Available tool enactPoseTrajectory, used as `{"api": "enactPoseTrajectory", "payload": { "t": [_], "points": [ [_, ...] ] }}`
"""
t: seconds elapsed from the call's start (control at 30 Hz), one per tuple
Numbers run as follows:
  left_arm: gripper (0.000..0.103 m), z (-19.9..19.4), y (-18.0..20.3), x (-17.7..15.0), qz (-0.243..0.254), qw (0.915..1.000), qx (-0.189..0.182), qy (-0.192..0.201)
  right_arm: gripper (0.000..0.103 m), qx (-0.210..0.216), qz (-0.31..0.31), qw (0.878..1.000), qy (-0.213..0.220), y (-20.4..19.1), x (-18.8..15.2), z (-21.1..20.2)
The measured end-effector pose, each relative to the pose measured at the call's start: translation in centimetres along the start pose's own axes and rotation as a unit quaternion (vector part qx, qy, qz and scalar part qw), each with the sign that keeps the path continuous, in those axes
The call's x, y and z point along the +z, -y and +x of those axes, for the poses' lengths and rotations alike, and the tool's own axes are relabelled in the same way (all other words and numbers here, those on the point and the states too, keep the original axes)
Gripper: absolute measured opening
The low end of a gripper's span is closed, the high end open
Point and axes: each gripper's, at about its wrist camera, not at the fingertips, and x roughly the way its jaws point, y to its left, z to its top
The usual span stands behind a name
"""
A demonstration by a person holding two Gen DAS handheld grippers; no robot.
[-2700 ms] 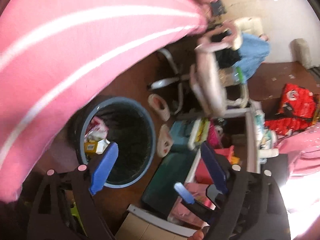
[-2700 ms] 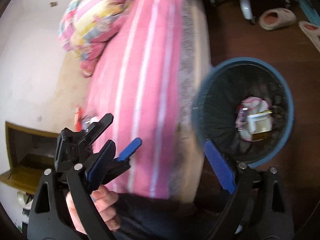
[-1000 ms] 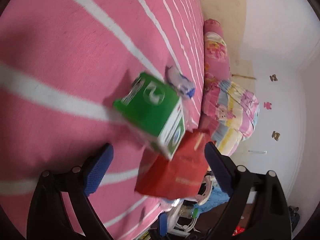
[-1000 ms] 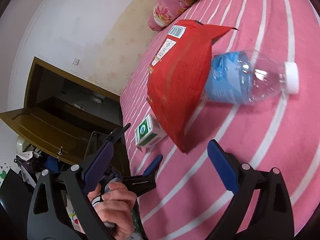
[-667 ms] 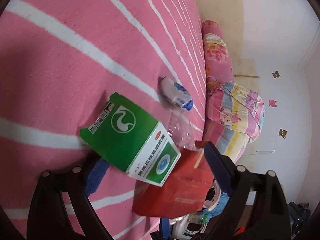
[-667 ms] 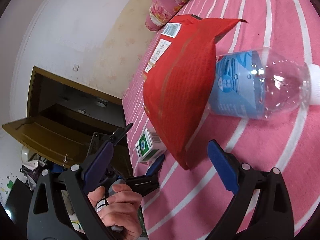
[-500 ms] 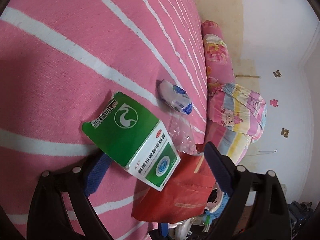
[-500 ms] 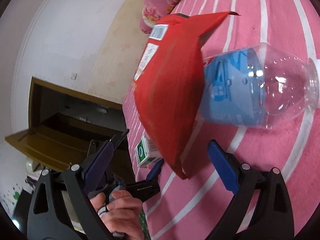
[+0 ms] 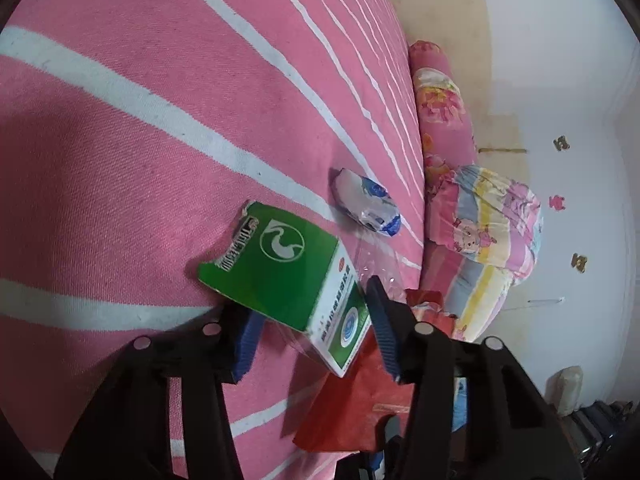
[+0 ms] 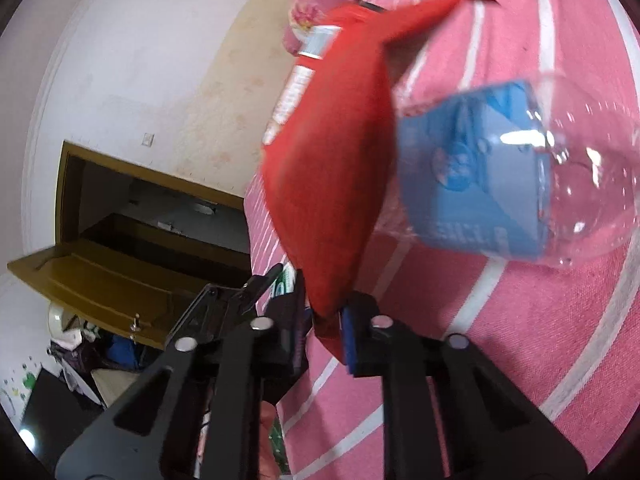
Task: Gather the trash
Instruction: 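Grasp the red packet with the right gripper while the left grasps the green box, then carry the red packet and green box with both grippers over the bin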
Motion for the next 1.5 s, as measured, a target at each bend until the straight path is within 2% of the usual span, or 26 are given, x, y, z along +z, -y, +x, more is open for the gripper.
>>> {"api": "enactPoseTrajectory", "payload": {
  "t": [0.13,0.33,0.57,0.7,0.87,1.1,1.2,1.33,1.5],
  "points": [
    [0.045,-0.8,-0.4,-0.3,-0.023,0.9996,-0.017,-0.005,0.011,0.001,-0.032,0.999,0.009,-1.1,-0.3,-1.0],
    [0.044,-2.9,-0.3,-1.8,-0.025,0.999,-0.038,-0.002,0.01,0.0,-0.07,0.997,0.026,-2.5,-1.3,-3.2],
    [0.044,-6.7,-0.7,-5.3,-0.025,0.9976,-0.065,0.006,0.01,-0.009,-0.125,0.992,0.028,-4.0,-3.5,-6.2],
    [0.044,-7.9,-1.2,-7.6,-0.028,0.9967,-0.076,0.003,0.01,-0.004,-0.118,0.993,0.031,-3.6,-5.2,-8.8],
    [0.044,-9.5,-0.7,-11.1,0.008,0.9967,-0.081,0.002,0.01,0.011,-0.111,0.992,0.051,-3.5,-7.1,-13.3],
    [0.044,-11.2,-0.1,-16.0,0.022,0.9936,-0.11,-0.01,0.01,0.032,-0.092,0.993,0.064,-3.2,-9.6,-18.9],
    [0.045,-12.8,0.6,-17.9,0.034,0.9926,-0.116,0.002,0.01,0.042,-0.086,0.993,0.075,-3.6,-10.2,-20.8],
    [0.045,-14.1,1.8,-20.0,0.041,0.9906,-0.13,-0.001,0.01,0.051,-0.086,0.992,0.076,-4.3,-10.4,-21.9],
    [0.045,-15.6,4.1,-21.3,0.064,0.9885,-0.137,0.003,0.01,0.062,-0.092,0.991,0.079,-4.9,-10.1,-23.6]
  ]
}}
